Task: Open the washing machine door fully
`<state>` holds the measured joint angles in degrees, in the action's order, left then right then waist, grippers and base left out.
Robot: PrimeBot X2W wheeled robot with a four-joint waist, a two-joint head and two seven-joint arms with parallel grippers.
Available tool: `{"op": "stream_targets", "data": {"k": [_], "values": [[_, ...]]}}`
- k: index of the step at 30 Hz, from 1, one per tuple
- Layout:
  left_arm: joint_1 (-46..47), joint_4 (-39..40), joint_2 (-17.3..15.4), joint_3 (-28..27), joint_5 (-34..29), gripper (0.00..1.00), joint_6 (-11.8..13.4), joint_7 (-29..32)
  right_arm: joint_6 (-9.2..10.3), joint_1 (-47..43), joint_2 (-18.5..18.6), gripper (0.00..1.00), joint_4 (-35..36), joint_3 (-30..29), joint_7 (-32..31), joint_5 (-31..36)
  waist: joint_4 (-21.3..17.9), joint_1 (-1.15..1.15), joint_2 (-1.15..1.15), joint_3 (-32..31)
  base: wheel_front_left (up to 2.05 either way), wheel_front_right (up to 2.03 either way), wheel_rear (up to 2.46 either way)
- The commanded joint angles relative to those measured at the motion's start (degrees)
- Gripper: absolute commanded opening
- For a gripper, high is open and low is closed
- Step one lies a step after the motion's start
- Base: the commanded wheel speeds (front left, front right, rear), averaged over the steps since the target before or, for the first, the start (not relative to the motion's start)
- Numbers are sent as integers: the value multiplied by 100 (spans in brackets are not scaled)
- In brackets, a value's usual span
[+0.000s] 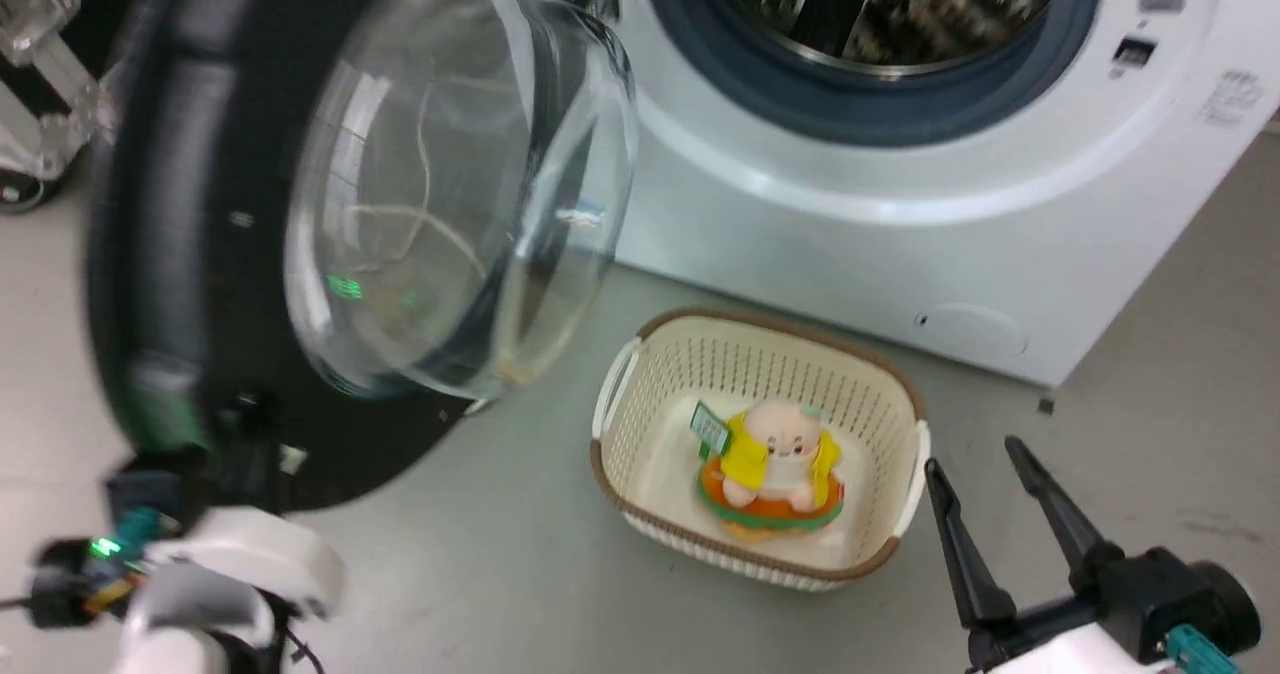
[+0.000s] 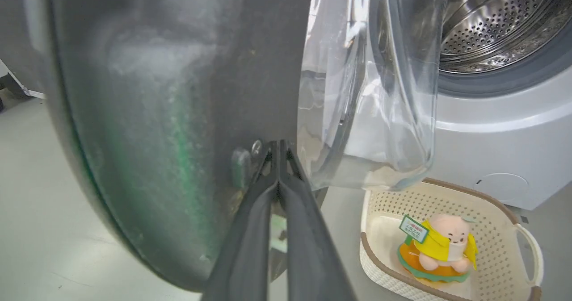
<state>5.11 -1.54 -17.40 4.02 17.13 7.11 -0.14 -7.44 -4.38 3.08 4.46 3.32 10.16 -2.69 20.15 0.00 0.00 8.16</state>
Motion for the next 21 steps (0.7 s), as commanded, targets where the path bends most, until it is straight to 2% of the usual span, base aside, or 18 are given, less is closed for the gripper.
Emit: {"op": "stream_targets", "data": {"k": [1, 5, 13, 17, 21], "values": [[210, 1, -107, -134, 50, 0, 39, -57, -5, 78, -20, 100, 76, -5, -37, 64, 82, 0, 0, 350, 0, 0, 0], [531, -247, -426, -516, 211, 0, 7, -77, -5, 161, -11, 100, 256, -35, -199, 220, 66, 0, 0, 717, 0, 0, 0], [1380, -1248, -1147, -1168, 587, 0, -263, -211, -5, 327, 140, 100, 584, -108, -423, 317, -55, 0, 0, 1272, 0, 0, 0], [1861, -1855, -1443, -1292, 627, 0, -389, -399, -5, 357, 216, 100, 696, -183, -496, 341, -84, 0, 0, 1417, 0, 0, 0], [2297, -2480, -1583, -1266, 643, 0, -536, -596, -5, 336, 283, 100, 762, -194, -523, 366, -107, 0, 0, 1482, 0, 0, 0]]}}
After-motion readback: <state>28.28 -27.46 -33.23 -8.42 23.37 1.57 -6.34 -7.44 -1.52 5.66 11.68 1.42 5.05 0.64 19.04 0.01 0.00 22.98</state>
